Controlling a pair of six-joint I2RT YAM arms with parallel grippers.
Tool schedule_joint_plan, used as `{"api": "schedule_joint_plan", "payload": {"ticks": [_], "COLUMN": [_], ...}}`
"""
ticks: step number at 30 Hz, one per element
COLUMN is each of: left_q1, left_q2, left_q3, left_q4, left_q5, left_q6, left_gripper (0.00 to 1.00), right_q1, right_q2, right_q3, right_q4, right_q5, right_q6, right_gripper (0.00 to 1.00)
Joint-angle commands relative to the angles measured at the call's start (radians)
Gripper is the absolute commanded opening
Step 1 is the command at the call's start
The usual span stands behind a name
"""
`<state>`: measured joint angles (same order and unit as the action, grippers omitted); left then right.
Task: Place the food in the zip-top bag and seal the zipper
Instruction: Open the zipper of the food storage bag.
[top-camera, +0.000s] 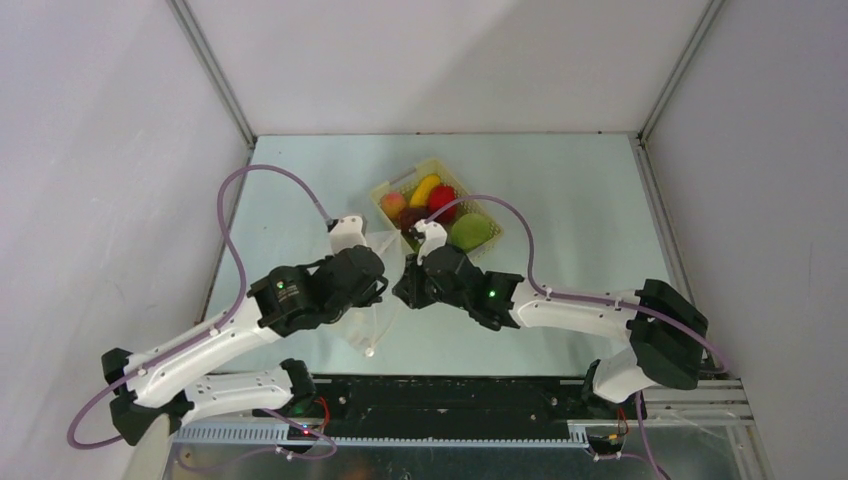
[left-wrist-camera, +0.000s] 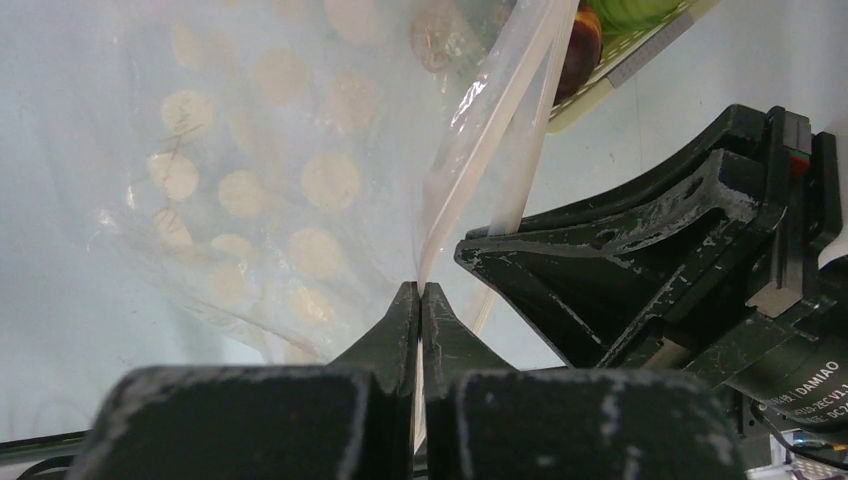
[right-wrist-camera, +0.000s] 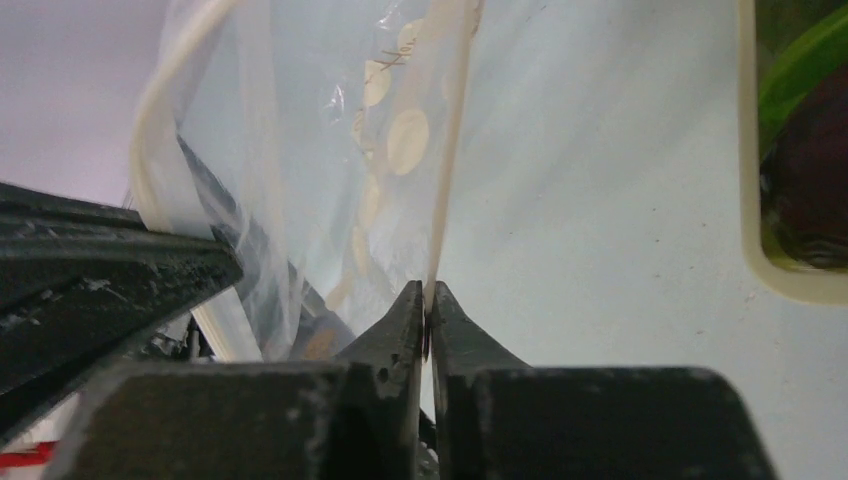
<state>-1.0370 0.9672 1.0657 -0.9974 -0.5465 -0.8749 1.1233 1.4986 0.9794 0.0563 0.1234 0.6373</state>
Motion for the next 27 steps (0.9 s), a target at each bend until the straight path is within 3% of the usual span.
{"api": "schedule_joint_plan", "payload": {"ticks": [1,6,7,10,14,20,24,27], "left_q1": [-0.007,-0.007,-0.006,-0.006,-0.006,-0.008,-0.008,-0.018], "left_q2": [-0.024,-0.017,-0.014,0.012,0.045,0.050,0.096,0.159], "left_q3": [0.014,0.034,0.035,0.038,0.048,0.067,0.115,0.156], "left_q4": [-0.033,-0.082,-0.079,-0.017,0.081,0.218,0.241,0.248], "left_q5": [-0.060,-0.076,-0.070,0.010,0.109,0.222,0.207,0.213], "left_q6": [-0.036,-0.040,-0.028,0.026,0.075,0.114,0.121,0.139], "left_gripper": [0.00,0.03,0.09,0.46,0.66,0.80,0.79,0.72], "right_q1": [0.011,0.015,0.015,0.014,0.016,0.020,0.022,0.020], "right_q2": [-0.036,-0.116,-0.139,-0.165,-0.184,-0.223,-0.299,-0.345], "right_q3": [0.043,0.056,0.075,0.146,0.238,0.352,0.372,0.391], "right_q4": [0.003,-0.118,-0.145,-0.334,-0.522,-0.752,-0.826,-0.889], "right_q5": [0.031,0.046,0.041,0.021,0.011,0.052,0.029,0.044], "right_q6": [-0.040,-0.076,-0.077,-0.059,-0.034,-0.059,-0.060,-0.059], "right_gripper": [0.01,0.00,0.00,0.00,0.00,0.00,0.00,0.00]}}
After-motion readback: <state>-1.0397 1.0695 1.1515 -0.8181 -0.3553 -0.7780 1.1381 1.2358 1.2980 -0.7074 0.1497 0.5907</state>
